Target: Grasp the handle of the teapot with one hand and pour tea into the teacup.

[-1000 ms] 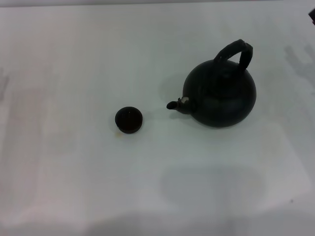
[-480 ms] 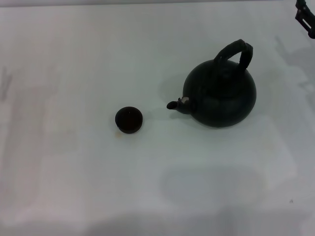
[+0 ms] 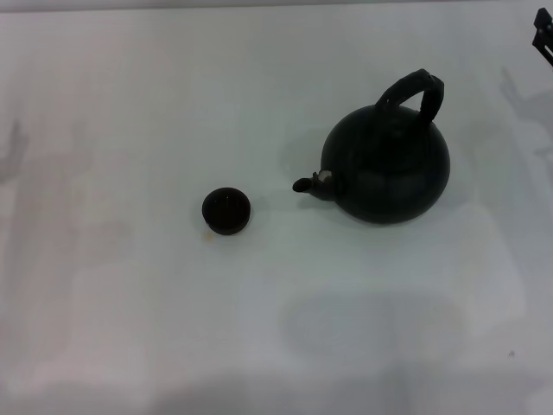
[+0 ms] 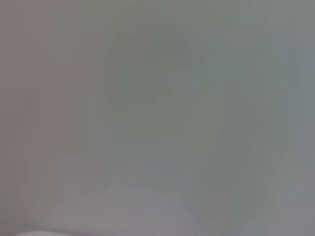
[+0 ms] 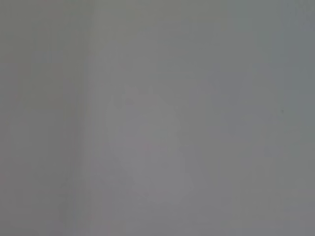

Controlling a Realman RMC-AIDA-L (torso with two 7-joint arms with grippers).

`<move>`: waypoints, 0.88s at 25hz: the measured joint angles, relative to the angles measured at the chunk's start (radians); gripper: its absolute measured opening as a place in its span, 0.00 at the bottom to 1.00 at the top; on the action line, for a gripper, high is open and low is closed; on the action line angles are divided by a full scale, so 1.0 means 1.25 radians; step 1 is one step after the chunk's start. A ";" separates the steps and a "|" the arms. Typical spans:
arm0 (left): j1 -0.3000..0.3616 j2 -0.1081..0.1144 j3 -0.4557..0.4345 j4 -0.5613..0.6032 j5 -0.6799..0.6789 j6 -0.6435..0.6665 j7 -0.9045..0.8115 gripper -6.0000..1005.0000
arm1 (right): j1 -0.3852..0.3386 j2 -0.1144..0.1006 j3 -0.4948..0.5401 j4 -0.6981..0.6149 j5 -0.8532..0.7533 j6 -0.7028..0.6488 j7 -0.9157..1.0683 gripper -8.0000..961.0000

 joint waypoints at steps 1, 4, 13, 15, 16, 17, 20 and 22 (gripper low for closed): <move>-0.002 0.000 0.000 0.000 0.010 0.007 0.000 0.86 | 0.000 0.000 0.000 0.000 0.000 0.001 0.004 0.84; -0.011 0.000 0.000 0.000 0.046 0.020 0.000 0.86 | 0.000 0.000 0.001 0.000 0.004 0.014 0.005 0.84; -0.036 -0.001 -0.007 -0.011 0.056 0.027 0.001 0.86 | -0.006 0.000 0.002 0.003 0.096 0.028 0.006 0.84; -0.039 -0.001 -0.008 -0.020 0.049 0.028 0.001 0.86 | -0.007 0.000 0.002 0.003 0.117 0.024 0.007 0.84; -0.041 -0.001 -0.009 -0.022 0.047 0.028 0.001 0.86 | -0.007 0.000 0.002 0.004 0.124 0.024 0.009 0.84; -0.044 0.000 -0.009 -0.023 0.045 0.029 0.001 0.86 | -0.008 0.000 0.002 0.004 0.129 0.024 0.013 0.84; -0.051 0.001 -0.009 -0.024 0.044 0.029 0.001 0.86 | -0.008 -0.002 0.002 0.005 0.139 0.024 0.033 0.84; -0.055 0.001 -0.009 -0.024 0.040 0.030 0.001 0.86 | -0.009 -0.002 0.002 0.005 0.148 0.024 0.039 0.84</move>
